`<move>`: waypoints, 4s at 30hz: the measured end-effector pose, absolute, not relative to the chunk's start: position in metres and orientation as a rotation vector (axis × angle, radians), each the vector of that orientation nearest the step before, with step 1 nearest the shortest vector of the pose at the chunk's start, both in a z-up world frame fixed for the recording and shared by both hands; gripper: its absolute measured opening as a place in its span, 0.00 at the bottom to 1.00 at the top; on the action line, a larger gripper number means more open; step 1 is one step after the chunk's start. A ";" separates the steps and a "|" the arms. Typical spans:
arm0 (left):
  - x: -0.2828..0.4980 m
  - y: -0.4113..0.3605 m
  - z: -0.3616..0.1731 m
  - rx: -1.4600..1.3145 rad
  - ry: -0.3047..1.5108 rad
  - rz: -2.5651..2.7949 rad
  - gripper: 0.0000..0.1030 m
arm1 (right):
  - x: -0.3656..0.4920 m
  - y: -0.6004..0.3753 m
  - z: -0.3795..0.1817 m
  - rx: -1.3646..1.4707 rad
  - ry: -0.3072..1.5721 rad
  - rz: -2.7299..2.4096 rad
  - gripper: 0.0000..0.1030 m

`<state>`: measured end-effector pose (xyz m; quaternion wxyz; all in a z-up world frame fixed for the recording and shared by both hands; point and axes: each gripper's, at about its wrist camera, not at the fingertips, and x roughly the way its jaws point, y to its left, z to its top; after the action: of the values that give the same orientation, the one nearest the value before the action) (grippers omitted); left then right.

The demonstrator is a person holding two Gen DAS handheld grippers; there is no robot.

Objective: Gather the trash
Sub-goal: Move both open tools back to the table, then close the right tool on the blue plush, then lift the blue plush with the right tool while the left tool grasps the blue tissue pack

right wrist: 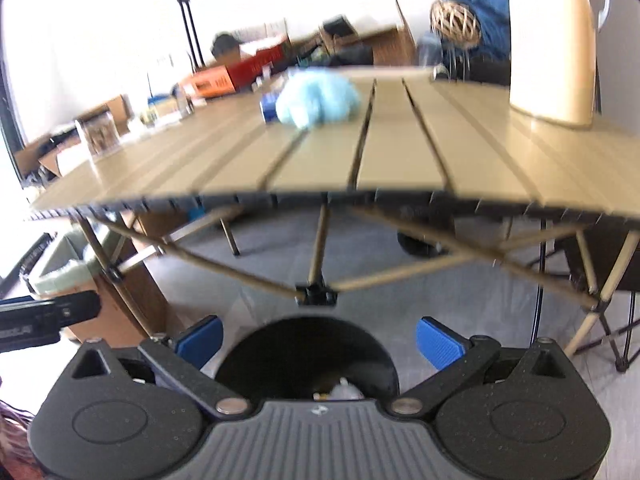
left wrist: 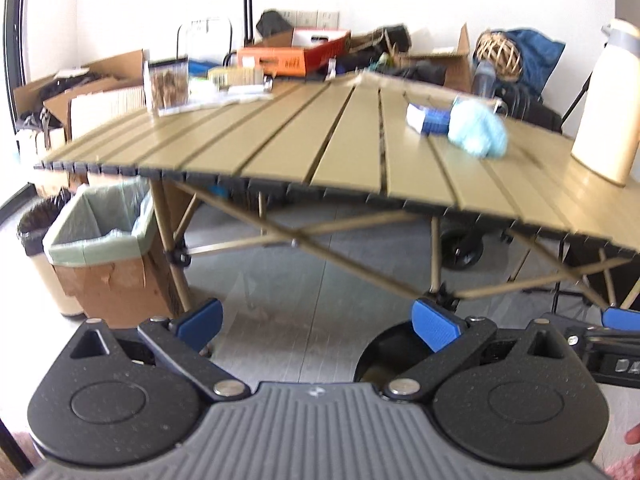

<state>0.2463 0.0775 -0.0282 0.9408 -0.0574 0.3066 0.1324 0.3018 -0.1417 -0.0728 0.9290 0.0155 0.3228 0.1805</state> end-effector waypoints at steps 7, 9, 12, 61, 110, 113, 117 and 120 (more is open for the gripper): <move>0.249 0.068 0.002 -0.099 0.546 0.260 1.00 | 0.294 -0.165 -0.025 0.107 0.497 0.386 1.00; 0.253 0.067 0.010 -0.092 0.519 0.259 1.00 | 0.296 -0.169 -0.015 0.121 0.460 0.386 1.00; 0.260 0.066 0.022 -0.093 0.486 0.264 1.00 | 0.301 -0.173 -0.004 0.128 0.418 0.384 1.00; 0.449 0.140 0.032 -0.238 0.568 0.349 1.00 | 0.539 -0.052 -0.007 0.022 0.563 0.319 1.00; 0.512 0.009 0.037 -0.111 0.620 0.225 1.00 | 0.524 -0.231 0.024 0.274 0.490 0.137 0.80; 0.535 0.005 0.041 -0.121 0.643 0.259 1.00 | 0.523 -0.248 0.024 0.286 0.480 0.109 0.80; 0.564 0.006 0.040 -0.137 0.695 0.302 1.00 | 0.521 -0.272 0.023 0.310 0.474 0.080 0.80; 0.578 0.004 0.037 -0.139 0.718 0.308 1.00 | 0.521 -0.286 0.021 0.326 0.474 0.061 0.80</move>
<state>0.5778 0.0040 0.0367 0.9224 -0.0676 0.3495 0.1501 0.5211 -0.2861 0.0214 0.9585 0.1609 0.2335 0.0300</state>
